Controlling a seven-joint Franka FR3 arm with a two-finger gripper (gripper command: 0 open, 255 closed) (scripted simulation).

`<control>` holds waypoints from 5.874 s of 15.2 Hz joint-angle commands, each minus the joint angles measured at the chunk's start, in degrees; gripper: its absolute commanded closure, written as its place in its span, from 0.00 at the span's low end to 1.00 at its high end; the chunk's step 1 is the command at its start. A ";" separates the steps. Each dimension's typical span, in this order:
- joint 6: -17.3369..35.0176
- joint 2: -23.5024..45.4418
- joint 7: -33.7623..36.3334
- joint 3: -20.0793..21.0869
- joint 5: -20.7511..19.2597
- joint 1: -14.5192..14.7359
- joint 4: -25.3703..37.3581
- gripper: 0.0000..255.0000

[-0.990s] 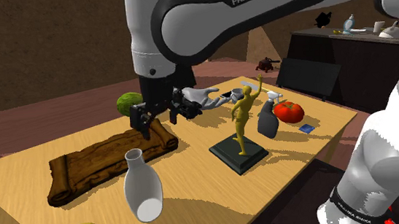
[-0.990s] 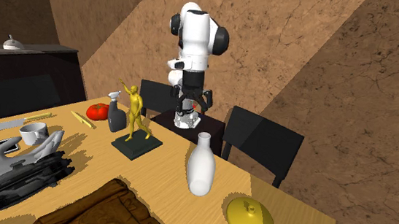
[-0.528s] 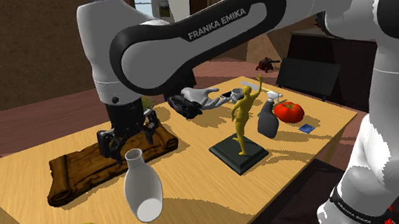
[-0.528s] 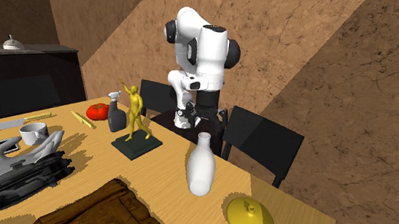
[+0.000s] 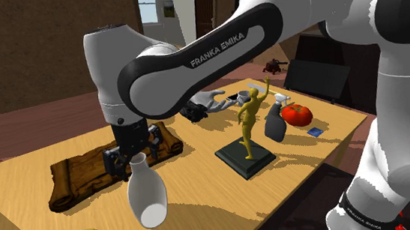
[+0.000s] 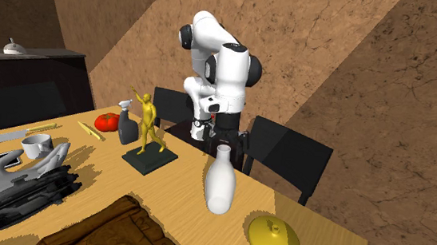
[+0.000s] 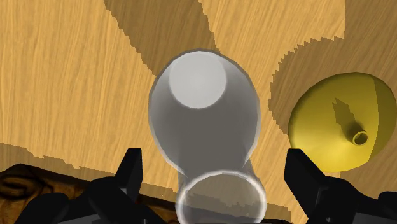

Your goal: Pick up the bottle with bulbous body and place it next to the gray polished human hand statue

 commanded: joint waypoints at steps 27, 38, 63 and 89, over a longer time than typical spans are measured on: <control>-7.43 -2.00 -1.10 0.52 1.47 -0.14 5.79 1.00; -15.73 -2.42 -1.61 0.84 1.93 0.29 13.78 1.00; -25.53 -11.86 -13.72 -2.56 7.55 -7.70 15.84 1.00; -23.86 -20.89 -51.54 -22.76 11.52 -25.35 5.70 1.00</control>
